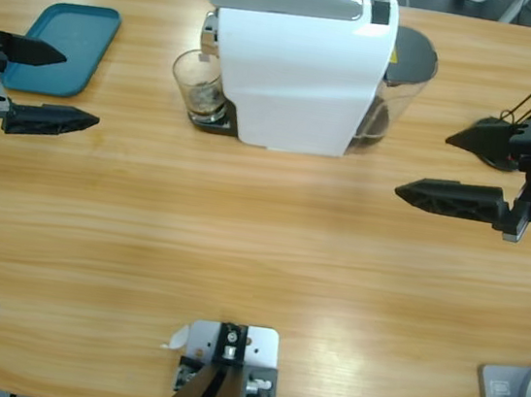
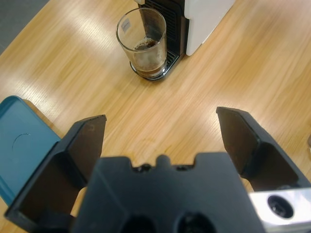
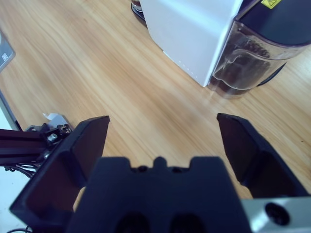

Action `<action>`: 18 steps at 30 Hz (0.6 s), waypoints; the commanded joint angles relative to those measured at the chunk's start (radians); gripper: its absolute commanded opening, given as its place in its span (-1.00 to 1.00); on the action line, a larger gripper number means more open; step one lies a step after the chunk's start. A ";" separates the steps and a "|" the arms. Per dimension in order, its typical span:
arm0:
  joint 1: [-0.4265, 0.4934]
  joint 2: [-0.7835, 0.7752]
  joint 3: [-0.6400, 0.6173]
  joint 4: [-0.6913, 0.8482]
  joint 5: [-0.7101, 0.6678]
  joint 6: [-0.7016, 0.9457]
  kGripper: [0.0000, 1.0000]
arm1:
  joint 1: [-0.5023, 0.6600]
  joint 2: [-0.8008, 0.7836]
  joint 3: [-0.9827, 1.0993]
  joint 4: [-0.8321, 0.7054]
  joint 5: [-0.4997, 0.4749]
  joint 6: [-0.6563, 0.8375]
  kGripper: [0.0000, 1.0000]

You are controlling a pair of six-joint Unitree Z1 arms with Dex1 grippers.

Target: Pour coffee

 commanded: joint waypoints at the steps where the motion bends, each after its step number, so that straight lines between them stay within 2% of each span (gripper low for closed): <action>1: 0.006 0.045 0.001 -0.024 0.000 -0.020 1.00 | 0.009 0.046 -0.012 0.008 -0.003 -0.010 1.00; 7: 0.006 0.069 -0.004 -0.033 0.003 -0.017 1.00 | 0.009 0.052 0.011 -0.007 -0.007 -0.010 1.00; 18: 0.006 0.255 -0.035 -0.231 -0.023 -0.020 1.00 | 0.009 0.073 0.066 -0.058 0.006 -0.013 1.00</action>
